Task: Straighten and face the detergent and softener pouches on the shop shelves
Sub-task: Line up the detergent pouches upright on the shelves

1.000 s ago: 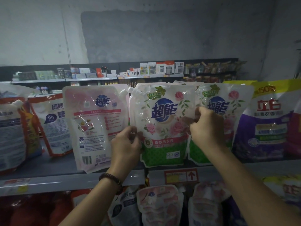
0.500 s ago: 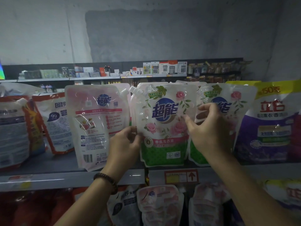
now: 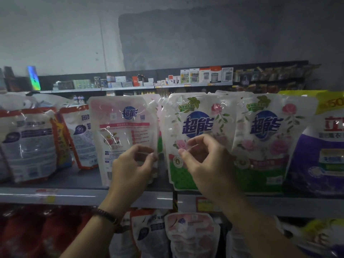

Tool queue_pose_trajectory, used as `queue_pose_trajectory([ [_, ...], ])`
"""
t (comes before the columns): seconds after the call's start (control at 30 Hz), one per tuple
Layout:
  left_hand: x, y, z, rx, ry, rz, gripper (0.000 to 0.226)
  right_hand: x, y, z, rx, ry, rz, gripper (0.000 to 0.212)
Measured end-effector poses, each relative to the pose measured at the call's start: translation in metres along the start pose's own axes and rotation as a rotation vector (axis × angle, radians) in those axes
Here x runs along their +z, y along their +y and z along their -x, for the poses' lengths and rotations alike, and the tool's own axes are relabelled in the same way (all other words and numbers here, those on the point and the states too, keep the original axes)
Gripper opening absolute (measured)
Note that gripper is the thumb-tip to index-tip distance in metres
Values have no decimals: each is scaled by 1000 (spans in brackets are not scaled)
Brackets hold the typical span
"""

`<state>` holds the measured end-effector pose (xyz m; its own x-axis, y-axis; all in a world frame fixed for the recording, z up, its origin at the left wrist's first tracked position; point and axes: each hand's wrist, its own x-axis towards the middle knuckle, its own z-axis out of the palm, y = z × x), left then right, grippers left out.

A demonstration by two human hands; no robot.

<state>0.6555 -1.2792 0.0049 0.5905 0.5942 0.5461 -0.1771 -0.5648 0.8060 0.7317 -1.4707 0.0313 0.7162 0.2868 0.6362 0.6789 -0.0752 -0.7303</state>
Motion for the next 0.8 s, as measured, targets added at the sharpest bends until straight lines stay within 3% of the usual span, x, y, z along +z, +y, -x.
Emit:
queue_pose_trajectory([
  [0.13, -26, -1, 2, 26, 32, -1, 7, 27, -9, 5, 26, -57, -28, 20],
  [0.33, -70, -14, -8, 225, 197, -234, 11, 72, -23, 9, 85, -121, -84, 25],
  [0.57, -106, -44, -30, 268, 356, -273, 27, 120, -38, 11, 72, -77, -61, 51],
  [0.8, -122, -63, -41, 102, 120, -104, 52, 153, -49, 16, 56, -42, 12, 60],
])
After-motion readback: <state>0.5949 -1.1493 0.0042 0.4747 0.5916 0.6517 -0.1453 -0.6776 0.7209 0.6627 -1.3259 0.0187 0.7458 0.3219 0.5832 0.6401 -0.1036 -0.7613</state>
